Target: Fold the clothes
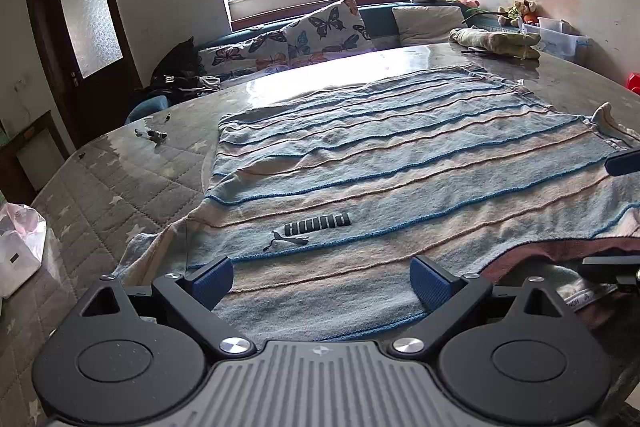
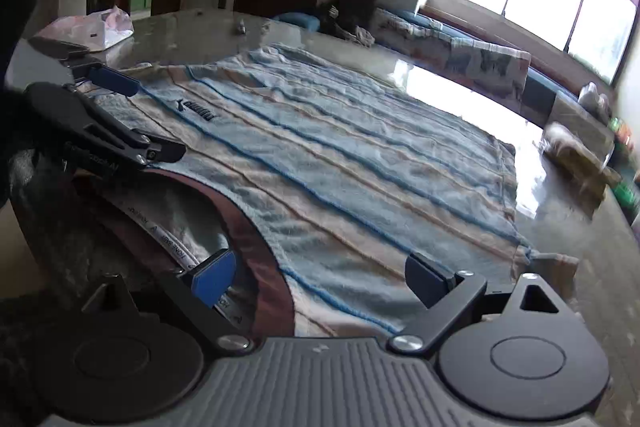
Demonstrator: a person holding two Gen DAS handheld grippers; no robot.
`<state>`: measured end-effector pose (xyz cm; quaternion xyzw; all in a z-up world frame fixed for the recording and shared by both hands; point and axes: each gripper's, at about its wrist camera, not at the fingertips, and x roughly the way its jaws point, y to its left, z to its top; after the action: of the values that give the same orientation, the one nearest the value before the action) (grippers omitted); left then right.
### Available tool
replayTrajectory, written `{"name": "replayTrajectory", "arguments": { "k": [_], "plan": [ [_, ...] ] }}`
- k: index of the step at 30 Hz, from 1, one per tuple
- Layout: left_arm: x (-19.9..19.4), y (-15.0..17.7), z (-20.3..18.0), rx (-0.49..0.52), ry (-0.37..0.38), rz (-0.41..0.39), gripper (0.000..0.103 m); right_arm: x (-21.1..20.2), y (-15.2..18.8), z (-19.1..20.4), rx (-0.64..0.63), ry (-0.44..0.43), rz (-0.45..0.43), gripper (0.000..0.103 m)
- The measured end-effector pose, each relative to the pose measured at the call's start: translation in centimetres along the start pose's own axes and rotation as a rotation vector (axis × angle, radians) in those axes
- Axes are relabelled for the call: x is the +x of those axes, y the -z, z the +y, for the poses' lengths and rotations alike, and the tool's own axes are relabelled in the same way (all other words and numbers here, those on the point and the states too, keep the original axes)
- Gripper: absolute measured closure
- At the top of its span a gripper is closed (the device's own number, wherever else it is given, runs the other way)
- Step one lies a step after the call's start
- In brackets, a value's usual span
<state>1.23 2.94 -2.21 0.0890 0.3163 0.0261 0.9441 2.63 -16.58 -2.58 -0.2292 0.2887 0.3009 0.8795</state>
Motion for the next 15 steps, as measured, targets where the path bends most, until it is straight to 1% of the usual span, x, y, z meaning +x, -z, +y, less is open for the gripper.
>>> {"name": "replayTrajectory", "arguments": {
  "k": [6, 11, 13, 15],
  "plan": [
    [0.0, 0.2, 0.0, -0.010, -0.002, 0.001, 0.005, -0.1, 0.0, 0.5, 0.000, -0.001, 0.002, 0.009],
    [-0.4, 0.3, -0.1, 0.000, -0.005, 0.001, 0.005, -1.0, 0.2, 1.0, -0.039, -0.028, -0.008, 0.009],
    [-0.5, 0.3, -0.2, 0.007, -0.010, -0.003, 0.005, -1.2, 0.1, 1.0, -0.046, -0.052, -0.006, 0.009],
    [-0.7, 0.4, -0.4, 0.016, -0.010, -0.006, 0.005, -1.3, 0.0, 1.1, -0.044, -0.043, -0.020, 0.009]
  ]
}}
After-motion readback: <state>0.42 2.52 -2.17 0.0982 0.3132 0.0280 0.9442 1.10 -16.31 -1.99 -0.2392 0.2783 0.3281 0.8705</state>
